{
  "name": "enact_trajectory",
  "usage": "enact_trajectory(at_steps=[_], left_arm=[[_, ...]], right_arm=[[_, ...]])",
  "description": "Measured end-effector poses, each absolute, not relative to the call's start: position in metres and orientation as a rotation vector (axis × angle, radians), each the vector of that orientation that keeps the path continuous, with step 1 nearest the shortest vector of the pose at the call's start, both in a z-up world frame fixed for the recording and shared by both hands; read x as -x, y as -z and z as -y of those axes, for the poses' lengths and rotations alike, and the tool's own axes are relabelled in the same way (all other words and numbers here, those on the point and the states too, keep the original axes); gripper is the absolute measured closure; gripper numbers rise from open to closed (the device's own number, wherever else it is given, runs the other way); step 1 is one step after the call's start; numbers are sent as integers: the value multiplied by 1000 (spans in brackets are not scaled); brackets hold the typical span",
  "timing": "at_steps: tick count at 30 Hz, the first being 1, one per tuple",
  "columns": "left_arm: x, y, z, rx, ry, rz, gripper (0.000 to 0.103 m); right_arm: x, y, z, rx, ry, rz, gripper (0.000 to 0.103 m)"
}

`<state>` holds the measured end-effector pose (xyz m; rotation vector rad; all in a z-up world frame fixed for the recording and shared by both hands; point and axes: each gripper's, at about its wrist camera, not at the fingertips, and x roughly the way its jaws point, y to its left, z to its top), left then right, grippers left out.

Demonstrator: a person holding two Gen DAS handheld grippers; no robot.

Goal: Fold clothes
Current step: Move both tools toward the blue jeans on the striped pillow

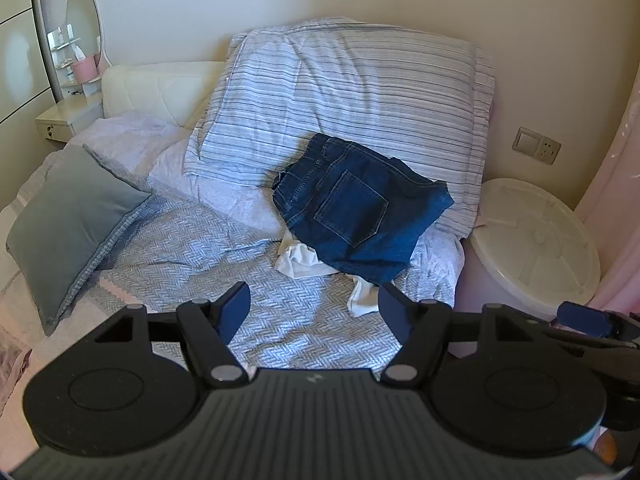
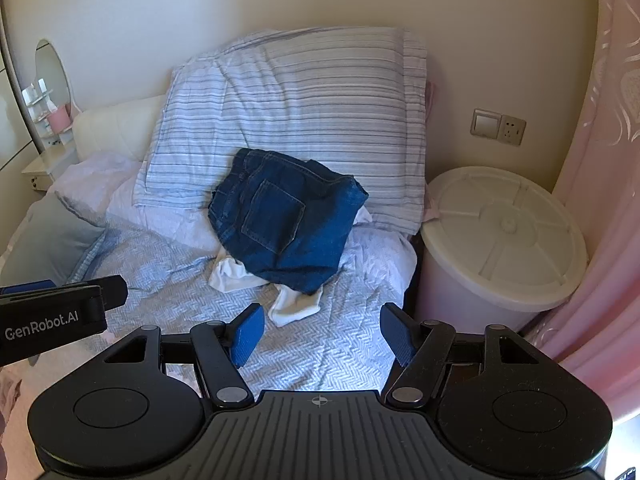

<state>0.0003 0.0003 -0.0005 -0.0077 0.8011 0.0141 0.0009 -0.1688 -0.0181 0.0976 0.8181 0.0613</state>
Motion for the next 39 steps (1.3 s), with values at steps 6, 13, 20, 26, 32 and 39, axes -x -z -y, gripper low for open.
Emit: enact_trajectory(at_steps=[6,13,20,26,32,39], left_arm=[[-1,2,-1,12,-13,-801,35],[-3,4,-2,18,-12,-801,35],[-3,4,-6,22,-16,-799,35],[-5,7,-12,31,-27,-803,35],[-4,9,-16,41,-33,-807,35],[-9,9,-16,53,-50,-817,35]], right_arm=[[-4,19,171,-97,-62,-812,35],[-3,18,168,-93,-64,-806,35],[-6,17,168,-97,-64,-799,35],[-10,16,164,-91,-69,-802,35],[-15,19,162,-88,-73,-812,35],[-20,20,159,-77,-89,-820,35]])
